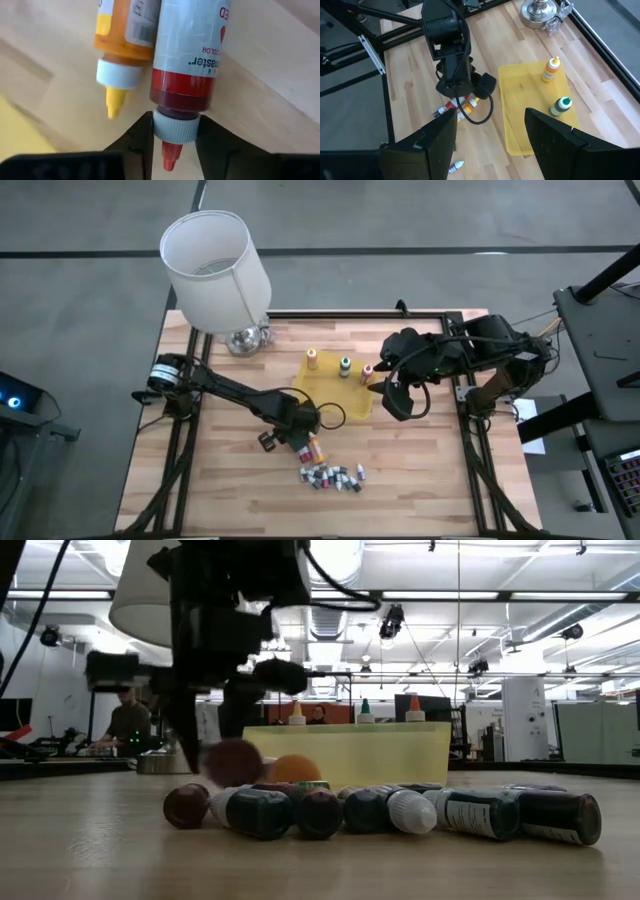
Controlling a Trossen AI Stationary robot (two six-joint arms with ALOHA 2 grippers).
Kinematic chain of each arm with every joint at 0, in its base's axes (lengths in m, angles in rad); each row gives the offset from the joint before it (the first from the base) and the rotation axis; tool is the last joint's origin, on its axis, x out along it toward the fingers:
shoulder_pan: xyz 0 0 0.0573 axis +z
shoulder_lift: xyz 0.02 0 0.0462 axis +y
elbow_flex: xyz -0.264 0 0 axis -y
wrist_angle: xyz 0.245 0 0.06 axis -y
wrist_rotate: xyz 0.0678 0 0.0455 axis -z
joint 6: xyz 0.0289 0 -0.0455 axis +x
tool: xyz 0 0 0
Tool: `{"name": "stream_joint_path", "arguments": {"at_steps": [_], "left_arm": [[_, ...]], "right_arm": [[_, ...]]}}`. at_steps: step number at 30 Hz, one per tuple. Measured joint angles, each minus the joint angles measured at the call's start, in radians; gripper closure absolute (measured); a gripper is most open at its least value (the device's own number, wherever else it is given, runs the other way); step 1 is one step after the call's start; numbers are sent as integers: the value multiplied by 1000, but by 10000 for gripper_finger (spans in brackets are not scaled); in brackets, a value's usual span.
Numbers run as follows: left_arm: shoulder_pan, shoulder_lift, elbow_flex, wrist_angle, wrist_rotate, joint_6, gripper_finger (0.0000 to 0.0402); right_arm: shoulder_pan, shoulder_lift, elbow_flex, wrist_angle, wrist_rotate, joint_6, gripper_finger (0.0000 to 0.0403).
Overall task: Pick & Place food coloring
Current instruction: Put the large red food coloring bottle into the yellow bin
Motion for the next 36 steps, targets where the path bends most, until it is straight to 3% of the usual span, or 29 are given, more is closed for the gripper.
{"name": "stream_joint_path", "arguments": {"at_steps": [15,23,27,36], "left_arm": [[44,-2,382,-438,-240,-88,309],[127,-2,529,-540,-378,-71,309],[158,-2,552,-553,-453,-7,309],[237,22,549,-552,-761,283,309]], "right_arm": [[0,-68,0,-31,-12,-30,179],[0,-179,0,-31,16,-27,179],[0,-224,0,-31,35,-27,179],[0,-264,0,-31,86,-2,179]]}}
